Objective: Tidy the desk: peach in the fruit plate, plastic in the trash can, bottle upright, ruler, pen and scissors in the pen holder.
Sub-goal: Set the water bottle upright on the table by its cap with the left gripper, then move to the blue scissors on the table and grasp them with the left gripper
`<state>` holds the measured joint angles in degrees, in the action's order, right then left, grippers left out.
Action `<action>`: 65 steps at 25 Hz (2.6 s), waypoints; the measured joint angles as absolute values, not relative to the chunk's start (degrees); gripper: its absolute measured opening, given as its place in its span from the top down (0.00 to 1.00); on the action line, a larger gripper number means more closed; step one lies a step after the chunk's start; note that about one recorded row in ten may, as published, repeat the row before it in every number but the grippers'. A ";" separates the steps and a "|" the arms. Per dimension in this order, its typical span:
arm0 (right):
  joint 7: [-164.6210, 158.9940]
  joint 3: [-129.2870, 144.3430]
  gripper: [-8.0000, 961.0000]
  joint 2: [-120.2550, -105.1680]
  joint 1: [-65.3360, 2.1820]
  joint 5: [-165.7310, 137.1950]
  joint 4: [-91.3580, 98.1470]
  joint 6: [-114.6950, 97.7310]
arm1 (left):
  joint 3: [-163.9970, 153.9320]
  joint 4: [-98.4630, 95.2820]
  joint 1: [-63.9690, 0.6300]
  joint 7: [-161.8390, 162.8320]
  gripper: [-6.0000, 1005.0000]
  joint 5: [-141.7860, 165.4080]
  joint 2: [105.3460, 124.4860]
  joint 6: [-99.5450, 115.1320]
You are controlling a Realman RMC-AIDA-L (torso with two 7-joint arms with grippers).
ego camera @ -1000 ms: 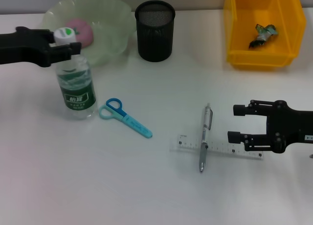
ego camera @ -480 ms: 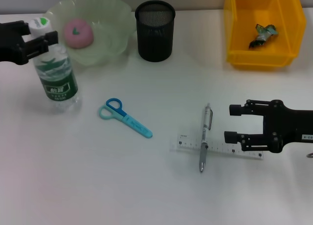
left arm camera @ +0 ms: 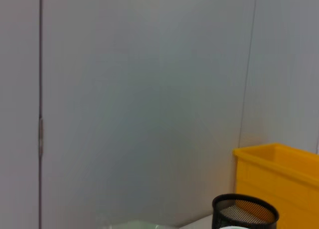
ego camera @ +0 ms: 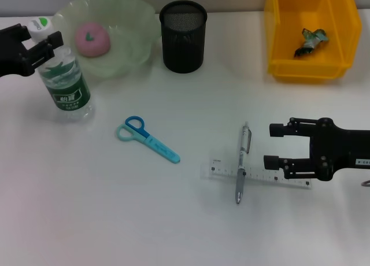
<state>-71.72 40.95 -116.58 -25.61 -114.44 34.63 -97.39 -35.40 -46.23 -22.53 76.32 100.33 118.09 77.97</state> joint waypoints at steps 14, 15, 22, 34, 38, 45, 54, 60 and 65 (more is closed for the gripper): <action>-71.71 41.03 0.21 -116.48 -25.55 -114.61 34.63 -97.37 | -35.95 -43.77 -23.31 74.17 0.46 99.97 118.31 74.51; -71.71 41.04 0.21 -116.47 -25.55 -114.61 34.63 -97.38 | -35.95 -43.77 -23.31 74.17 0.45 99.97 118.31 74.51; -71.71 41.05 0.21 -116.33 -25.58 -114.61 34.63 -97.37 | -35.54 -43.32 -23.65 74.53 0.44 99.85 118.32 74.16; -71.71 40.75 0.21 -116.09 -25.58 -114.61 34.63 -97.38 | -35.42 -43.74 -23.12 75.47 0.22 93.49 117.93 80.01; -71.63 40.63 0.21 -116.08 -25.57 -114.53 34.63 -97.38 | -35.42 -43.99 -22.98 76.23 0.22 92.01 117.67 82.44; -71.34 40.86 0.21 -115.91 -25.35 -114.52 34.94 -98.32 | -39.40 -48.85 -26.38 79.71 0.22 92.03 117.21 94.38; -71.46 41.05 0.21 -115.18 -25.16 -115.87 35.06 -99.28 | -50.74 -55.59 -44.20 90.46 0.23 118.17 116.97 92.64; -71.86 40.73 0.21 -114.27 -25.50 -116.96 35.07 -101.38 | -58.64 -58.94 -51.50 95.26 0.22 135.22 118.45 92.69; -72.50 40.46 0.21 -114.25 -25.60 -116.74 34.76 -99.21 | -69.90 -62.45 -53.37 98.78 0.22 143.11 118.84 91.26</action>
